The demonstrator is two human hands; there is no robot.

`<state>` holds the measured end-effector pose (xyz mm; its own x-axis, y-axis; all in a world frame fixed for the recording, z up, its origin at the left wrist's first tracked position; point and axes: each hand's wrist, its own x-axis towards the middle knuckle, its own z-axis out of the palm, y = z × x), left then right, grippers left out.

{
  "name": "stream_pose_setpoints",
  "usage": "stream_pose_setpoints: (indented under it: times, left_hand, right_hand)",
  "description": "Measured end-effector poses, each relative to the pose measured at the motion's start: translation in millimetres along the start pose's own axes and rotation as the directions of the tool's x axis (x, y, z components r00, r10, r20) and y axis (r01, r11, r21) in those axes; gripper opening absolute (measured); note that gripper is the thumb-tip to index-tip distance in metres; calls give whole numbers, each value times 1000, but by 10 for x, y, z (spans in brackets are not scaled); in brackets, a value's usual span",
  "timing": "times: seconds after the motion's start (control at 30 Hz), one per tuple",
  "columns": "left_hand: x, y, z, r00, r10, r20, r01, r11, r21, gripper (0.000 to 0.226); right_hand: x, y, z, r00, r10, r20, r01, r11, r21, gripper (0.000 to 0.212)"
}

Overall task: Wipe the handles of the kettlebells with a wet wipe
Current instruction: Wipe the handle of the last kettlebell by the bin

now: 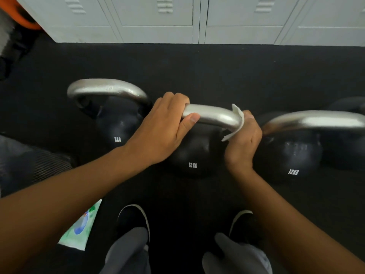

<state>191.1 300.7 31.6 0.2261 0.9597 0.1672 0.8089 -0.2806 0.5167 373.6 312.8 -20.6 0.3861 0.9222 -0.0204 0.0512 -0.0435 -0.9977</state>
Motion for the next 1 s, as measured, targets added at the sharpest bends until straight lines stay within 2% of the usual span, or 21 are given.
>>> stream_pose_setpoints:
  times: [0.1,0.17,0.23,0.33,0.4,0.53,0.7,0.77,0.9,0.93,1.0]
  left_hand:
    - [-5,11,98,997,-20,-73,20,1000,-2,45]
    - [-25,2,162,991,-25,-135,22,999,-24,46]
    - [-32,-7,184,986,-23,-162,19,999,-27,46]
    - [-41,-6,144,992,-22,-122,17,999,-44,46]
    - [-45,-16,113,995,-35,-94,29,997,-66,46]
    - [-41,-28,91,997,-48,-59,43,996,-78,49]
    - [-38,-41,83,998,-30,-58,26,997,-69,47]
    - [-35,-41,81,998,-23,-50,20,998,-63,47]
    - [-42,-39,81,998,-38,-42,36,998,-57,48]
    - [-44,-38,80,998,-44,-43,42,997,-57,47]
    - [-56,-22,78,998,-51,-45,48,996,-73,46]
  right_hand:
    - [-20,-44,-22,1000,24,-1,-24,1000,-13,36]
    - [-43,-119,8,996,-92,-19,89,991,-104,35]
    - [-73,-187,45,971,-236,27,236,949,-209,30]
    - [-104,-285,30,949,-288,128,314,895,-315,26]
    - [-87,-257,1,957,-271,103,289,916,-279,27]
    - [-8,-62,-40,991,-127,47,131,986,-102,34]
    - [-2,-96,-66,987,-141,78,152,975,-162,37]
    - [-41,-203,-42,962,-250,109,271,924,-269,32]
    - [-65,-361,54,873,-406,271,488,696,-527,33]
    - [-55,-367,65,858,-422,294,513,663,-545,33]
    - [-39,-317,13,840,-456,293,541,676,-500,30]
